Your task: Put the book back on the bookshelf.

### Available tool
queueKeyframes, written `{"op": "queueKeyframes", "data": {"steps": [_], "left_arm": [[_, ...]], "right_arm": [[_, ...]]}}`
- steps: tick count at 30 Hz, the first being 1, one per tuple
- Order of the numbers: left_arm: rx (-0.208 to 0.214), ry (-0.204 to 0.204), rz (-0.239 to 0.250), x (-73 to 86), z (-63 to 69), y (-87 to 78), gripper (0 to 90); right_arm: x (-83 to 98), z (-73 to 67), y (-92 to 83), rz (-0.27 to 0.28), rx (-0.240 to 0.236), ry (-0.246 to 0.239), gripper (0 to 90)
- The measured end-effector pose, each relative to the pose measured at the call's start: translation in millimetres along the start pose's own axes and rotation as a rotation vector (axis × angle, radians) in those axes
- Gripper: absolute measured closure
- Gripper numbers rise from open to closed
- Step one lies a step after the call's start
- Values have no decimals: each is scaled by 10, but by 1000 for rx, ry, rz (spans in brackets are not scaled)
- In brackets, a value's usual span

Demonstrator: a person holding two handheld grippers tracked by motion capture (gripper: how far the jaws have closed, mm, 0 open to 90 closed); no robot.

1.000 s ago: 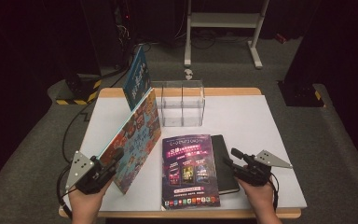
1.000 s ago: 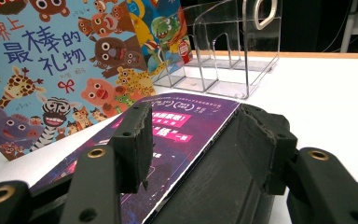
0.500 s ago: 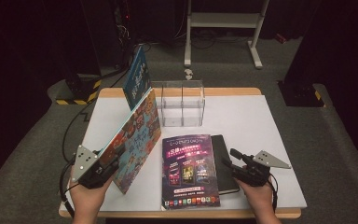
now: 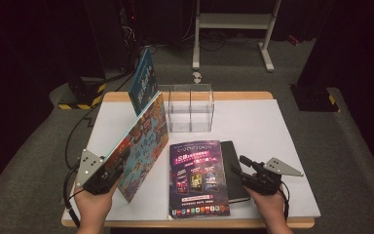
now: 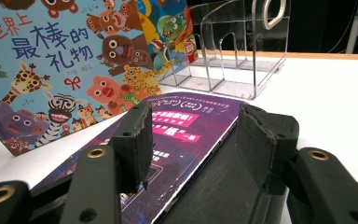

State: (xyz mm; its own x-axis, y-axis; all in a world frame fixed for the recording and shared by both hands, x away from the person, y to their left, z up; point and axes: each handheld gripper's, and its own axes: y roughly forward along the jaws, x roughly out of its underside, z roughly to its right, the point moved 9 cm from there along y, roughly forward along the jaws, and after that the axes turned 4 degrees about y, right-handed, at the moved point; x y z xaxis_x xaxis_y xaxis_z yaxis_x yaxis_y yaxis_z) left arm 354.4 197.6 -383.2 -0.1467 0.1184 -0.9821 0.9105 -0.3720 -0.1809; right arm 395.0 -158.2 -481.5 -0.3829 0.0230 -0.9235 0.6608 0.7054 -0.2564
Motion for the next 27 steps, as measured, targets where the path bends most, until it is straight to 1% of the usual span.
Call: {"op": "queueKeyframes", "data": {"steps": [2,5,7,9,10,12,14,16,19,23,27], "left_arm": [[0,-1,14,-29,-1,24,812],[0,3,12,-99,7,77,813],[5,13,3,-168,10,130,814],[9,6,0,-240,1,186,814],[14,-2,-2,-279,-12,219,814],[9,-22,4,-330,-38,264,814],[-8,-28,12,-380,-57,306,815],[-30,-23,16,-421,-75,341,815],[-53,-34,22,-477,-103,398,815],[-83,-31,23,-557,-92,478,815],[-101,-30,28,-654,-93,592,814]], "right_arm": [[-6,-5,0,2,-2,2,457],[-20,-10,-8,8,-3,-2,457],[-26,-7,-13,11,-4,2,457],[-34,-3,-22,15,-6,7,457],[-38,-2,-27,16,-6,7,457],[-50,-1,-37,22,-9,7,458],[-57,-3,-50,23,-9,9,458],[-66,-2,-59,29,-11,8,457],[-75,-3,-68,32,-15,13,457],[-79,-4,-70,34,-20,16,458],[-91,-12,-72,37,-25,14,458]]}}
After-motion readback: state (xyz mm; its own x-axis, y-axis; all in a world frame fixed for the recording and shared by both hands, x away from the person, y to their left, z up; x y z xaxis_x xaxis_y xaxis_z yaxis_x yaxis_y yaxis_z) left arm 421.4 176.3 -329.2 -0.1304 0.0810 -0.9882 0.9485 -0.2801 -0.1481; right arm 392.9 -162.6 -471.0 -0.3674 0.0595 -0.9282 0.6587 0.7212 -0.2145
